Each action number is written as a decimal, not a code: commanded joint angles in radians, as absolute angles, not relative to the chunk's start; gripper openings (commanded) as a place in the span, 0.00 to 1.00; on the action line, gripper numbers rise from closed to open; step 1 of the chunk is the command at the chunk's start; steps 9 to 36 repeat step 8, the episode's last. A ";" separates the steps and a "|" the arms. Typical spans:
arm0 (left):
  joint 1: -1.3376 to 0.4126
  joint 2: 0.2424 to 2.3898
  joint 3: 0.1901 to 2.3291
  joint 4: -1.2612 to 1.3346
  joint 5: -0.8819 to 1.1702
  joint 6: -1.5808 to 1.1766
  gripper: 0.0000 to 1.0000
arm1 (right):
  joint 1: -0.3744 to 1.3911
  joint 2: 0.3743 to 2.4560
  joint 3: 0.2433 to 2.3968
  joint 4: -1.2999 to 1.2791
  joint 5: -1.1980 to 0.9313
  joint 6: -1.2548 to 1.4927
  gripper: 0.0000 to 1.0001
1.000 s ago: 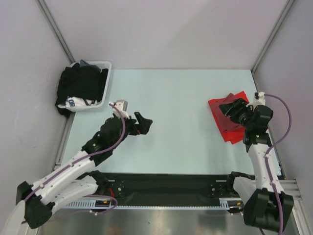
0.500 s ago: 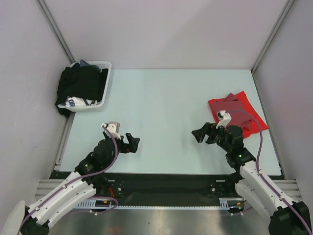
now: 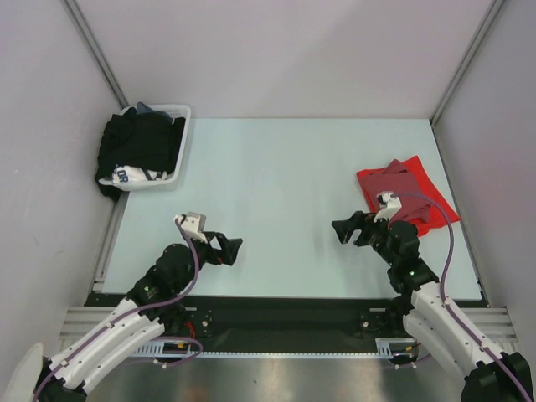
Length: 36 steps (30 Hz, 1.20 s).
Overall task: Fold and stack the tank tops
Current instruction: Neatly place the folded tank top to the corner
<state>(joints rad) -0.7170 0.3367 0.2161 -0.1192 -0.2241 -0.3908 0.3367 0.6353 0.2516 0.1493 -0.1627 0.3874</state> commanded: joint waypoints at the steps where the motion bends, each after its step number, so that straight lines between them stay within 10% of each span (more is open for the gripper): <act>1: -0.713 0.356 0.222 -0.081 -0.221 -0.371 0.99 | 0.341 0.630 0.244 0.210 -0.158 0.383 0.89; 36: -0.713 0.353 0.221 -0.083 -0.225 -0.376 1.00 | 0.342 0.641 0.255 0.193 -0.147 0.387 0.89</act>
